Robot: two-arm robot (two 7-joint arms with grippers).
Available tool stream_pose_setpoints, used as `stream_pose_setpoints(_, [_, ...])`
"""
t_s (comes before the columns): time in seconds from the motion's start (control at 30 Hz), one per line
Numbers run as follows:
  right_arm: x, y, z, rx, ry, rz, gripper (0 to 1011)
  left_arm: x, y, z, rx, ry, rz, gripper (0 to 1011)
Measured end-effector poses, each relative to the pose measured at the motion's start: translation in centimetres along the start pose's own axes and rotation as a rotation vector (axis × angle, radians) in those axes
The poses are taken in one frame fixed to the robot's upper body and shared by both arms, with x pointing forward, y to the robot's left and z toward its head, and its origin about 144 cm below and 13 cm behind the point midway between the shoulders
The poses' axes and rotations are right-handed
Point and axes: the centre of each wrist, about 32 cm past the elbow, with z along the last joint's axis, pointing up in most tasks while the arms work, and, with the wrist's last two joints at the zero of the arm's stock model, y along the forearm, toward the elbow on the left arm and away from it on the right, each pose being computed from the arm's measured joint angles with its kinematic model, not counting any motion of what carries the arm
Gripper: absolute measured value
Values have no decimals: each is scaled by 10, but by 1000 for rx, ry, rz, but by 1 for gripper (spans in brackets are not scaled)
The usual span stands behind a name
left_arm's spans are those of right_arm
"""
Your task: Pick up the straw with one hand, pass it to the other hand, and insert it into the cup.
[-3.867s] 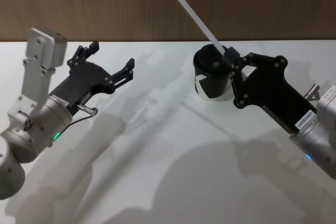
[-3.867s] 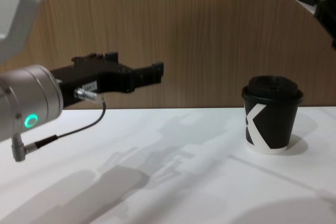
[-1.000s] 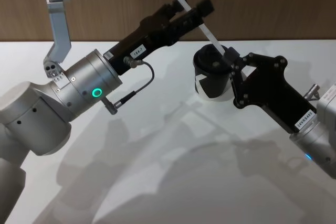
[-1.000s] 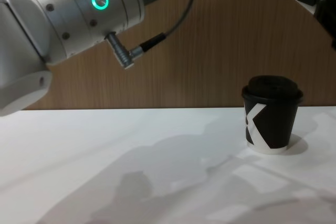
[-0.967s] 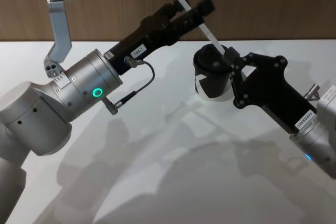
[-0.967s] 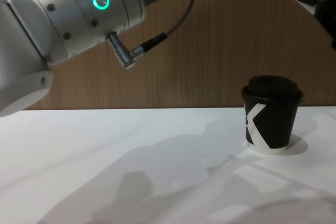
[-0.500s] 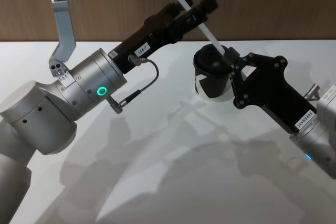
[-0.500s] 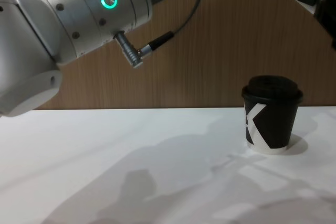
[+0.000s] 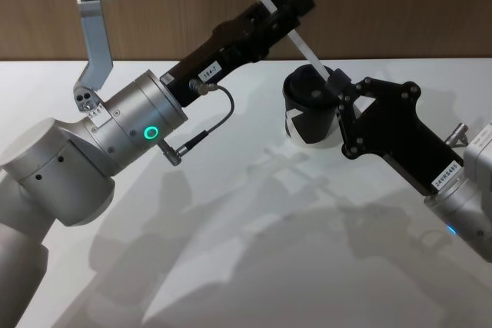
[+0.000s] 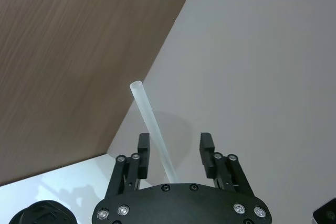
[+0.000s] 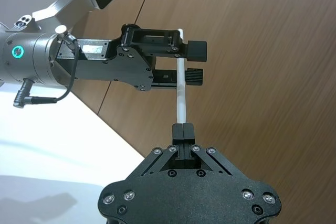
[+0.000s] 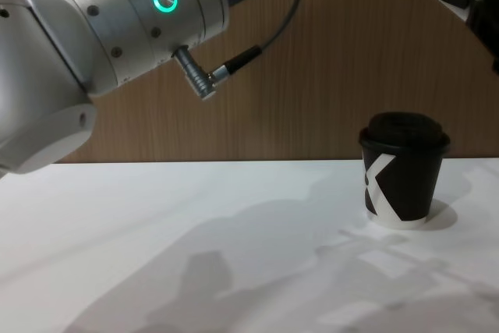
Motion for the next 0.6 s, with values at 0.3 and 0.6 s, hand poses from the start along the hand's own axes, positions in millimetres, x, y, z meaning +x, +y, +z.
stream_pose_setpoints(0.3, [0,0,0,0,0,0,0,0,0,0,-1,1,0,318])
stream_pose_setpoints(0.6, [0,0,0,0,0,0,0,0,-1,0,-2,2,0,74])
